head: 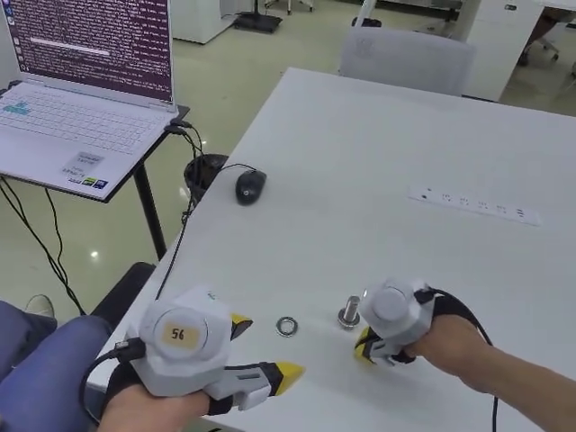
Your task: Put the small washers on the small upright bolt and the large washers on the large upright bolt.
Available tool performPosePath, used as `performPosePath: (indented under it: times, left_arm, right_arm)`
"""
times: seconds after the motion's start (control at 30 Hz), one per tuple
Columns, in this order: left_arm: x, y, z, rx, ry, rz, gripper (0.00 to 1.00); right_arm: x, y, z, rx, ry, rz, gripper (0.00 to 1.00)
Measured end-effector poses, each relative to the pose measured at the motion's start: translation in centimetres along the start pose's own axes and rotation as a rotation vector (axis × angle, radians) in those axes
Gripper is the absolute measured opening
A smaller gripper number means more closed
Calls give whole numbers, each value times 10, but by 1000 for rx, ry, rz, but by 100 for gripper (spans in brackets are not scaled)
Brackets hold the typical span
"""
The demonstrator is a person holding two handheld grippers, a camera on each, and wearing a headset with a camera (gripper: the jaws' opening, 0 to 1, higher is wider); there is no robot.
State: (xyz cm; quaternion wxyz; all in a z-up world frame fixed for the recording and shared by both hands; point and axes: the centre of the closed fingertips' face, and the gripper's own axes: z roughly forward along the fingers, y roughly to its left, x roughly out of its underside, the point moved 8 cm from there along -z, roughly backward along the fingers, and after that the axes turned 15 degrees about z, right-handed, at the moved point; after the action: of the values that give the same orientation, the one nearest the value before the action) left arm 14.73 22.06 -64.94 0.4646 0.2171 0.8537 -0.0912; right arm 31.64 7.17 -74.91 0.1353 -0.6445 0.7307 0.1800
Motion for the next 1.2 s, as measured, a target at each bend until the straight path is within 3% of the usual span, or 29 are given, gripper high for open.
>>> performPosePath:
  times: [0.27,0.43,0.67,0.87,1.1,1.2]
  left_arm:
    - [6,-1,-3,-8,8,-13,55]
    - [9,-1,-7,-19,8,-23,55]
    - [17,2,-18,-47,11,-48,55]
    - [22,4,-24,-66,11,-66,55]
    - [26,7,-31,-86,6,-86,55]
    - [28,10,-31,-91,4,-90,55]
  right_arm:
    - [-7,8,8,-23,-31,14,15]
    - [-31,21,23,-49,-60,-9,21]
    - [-74,30,46,-53,-47,-56,24]
    - [-105,26,61,-68,-32,-58,31]
    - [-120,23,68,-93,-24,-98,31]
    - [-121,25,68,-114,-12,-150,30]
